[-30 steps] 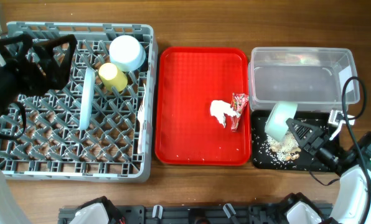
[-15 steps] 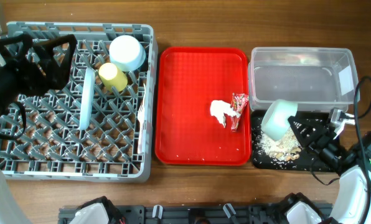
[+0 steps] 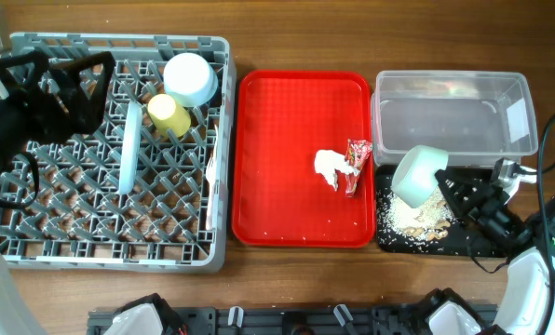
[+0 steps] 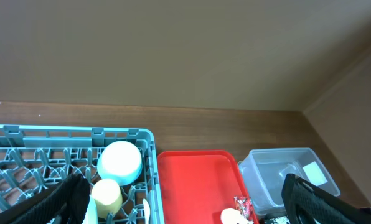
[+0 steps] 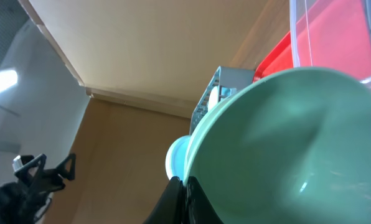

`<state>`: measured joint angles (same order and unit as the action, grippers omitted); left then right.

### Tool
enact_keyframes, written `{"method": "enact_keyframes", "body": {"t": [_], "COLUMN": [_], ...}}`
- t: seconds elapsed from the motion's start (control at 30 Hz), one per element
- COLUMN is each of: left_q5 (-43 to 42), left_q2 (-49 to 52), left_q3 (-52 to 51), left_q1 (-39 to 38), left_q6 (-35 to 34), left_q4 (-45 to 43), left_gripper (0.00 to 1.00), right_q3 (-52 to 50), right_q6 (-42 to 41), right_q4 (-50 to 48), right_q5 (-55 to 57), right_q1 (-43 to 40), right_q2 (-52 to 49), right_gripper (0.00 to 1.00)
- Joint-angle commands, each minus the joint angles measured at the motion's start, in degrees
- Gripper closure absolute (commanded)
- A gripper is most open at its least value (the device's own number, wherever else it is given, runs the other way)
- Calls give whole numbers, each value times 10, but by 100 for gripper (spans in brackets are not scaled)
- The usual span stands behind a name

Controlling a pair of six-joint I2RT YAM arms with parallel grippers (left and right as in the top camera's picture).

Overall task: Sort waste into correct bins and load items into the dishwasher rack
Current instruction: 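Tilt the bowl with the right gripper to pour rice onto the black tray, then carry the empty bowl back and set it on the red tray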

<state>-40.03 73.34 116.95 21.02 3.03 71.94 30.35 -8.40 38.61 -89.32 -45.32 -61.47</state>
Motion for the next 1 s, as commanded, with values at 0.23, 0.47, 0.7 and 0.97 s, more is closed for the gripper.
{"method": "enact_keyframes", "body": {"t": [0.23,0.47,0.7,0.97], "left_q5": [-6,-6,-6,-6], "left_q2": [-1,-1,-1,-1], "left_q3": [1,1,1,1], "left_q1": [-1,-1,-1,-1], "left_q6": [-5,-5,-5,-5], "left_q4": [-2,-2,-2,-2], "left_gripper": [0,0,0,0], "right_q3": [0,0,20,149], "right_q6": [-51,-55,-68,-112], "right_q4": [3,3,47,123], "right_q5": [-36,87,267,504], "right_q1": [-2,1,41,228], "right_q2": [-2,-1,31,95], "right_gripper": [96,96,96,96]}}
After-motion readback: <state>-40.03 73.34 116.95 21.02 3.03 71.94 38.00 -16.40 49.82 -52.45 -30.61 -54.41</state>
